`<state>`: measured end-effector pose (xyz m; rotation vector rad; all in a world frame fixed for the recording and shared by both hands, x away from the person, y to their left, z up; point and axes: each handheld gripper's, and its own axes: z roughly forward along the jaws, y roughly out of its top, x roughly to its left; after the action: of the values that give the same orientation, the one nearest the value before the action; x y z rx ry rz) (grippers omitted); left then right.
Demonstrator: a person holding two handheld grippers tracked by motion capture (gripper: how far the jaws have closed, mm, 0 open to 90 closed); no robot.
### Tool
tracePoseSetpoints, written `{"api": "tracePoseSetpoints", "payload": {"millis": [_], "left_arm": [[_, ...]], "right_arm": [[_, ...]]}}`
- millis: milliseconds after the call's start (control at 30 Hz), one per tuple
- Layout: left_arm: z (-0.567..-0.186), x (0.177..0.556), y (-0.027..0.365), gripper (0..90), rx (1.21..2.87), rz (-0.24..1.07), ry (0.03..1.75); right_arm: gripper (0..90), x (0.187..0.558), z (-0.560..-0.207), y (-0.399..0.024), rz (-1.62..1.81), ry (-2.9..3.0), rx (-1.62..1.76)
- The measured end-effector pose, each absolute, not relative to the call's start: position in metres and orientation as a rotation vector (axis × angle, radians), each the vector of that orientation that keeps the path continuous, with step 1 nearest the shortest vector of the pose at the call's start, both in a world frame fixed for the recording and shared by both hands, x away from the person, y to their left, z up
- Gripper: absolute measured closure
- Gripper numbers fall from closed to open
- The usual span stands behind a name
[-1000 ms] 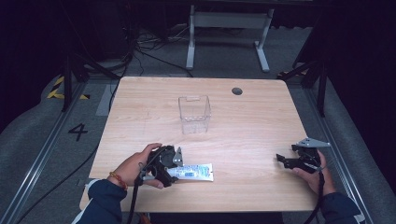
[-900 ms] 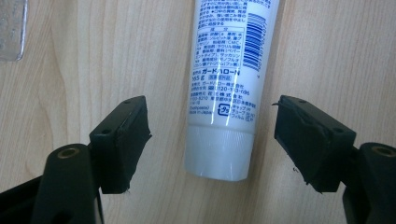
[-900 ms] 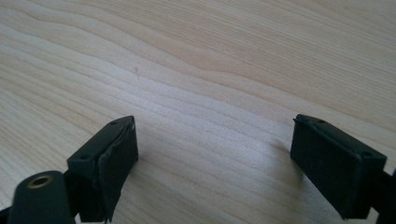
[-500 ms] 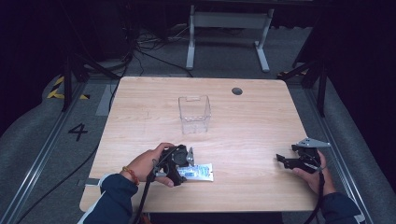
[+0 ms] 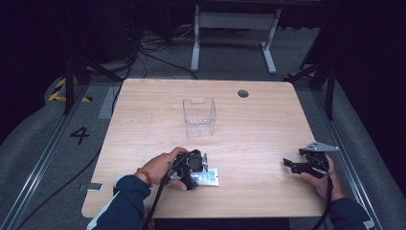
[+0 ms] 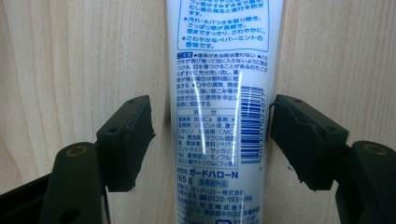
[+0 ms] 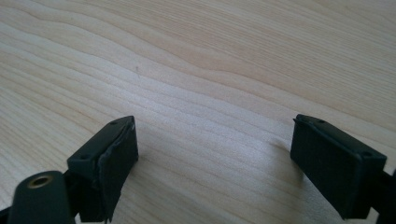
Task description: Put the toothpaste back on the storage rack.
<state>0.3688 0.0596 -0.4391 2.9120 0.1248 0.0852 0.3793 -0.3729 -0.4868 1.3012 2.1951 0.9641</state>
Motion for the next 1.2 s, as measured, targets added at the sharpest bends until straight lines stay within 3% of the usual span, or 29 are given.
{"api": "tracePoseSetpoints", "payload": {"millis": [333,667,1200], "left_arm": [[-0.445,0.373,0.053,30.8,2.902,0.052,0.118],[-0.444,0.374,0.046,40.4,2.892,-0.006,0.103],[-0.437,0.365,0.053,56.9,2.79,0.184,0.083]], "right_arm": [[15.3,0.379,-0.487,-0.373,0.964,2.196,1.301],[15.3,0.379,-0.487,-0.373,0.964,2.196,1.302],[15.5,0.378,-0.487,-0.373,0.97,2.197,1.302]]}}
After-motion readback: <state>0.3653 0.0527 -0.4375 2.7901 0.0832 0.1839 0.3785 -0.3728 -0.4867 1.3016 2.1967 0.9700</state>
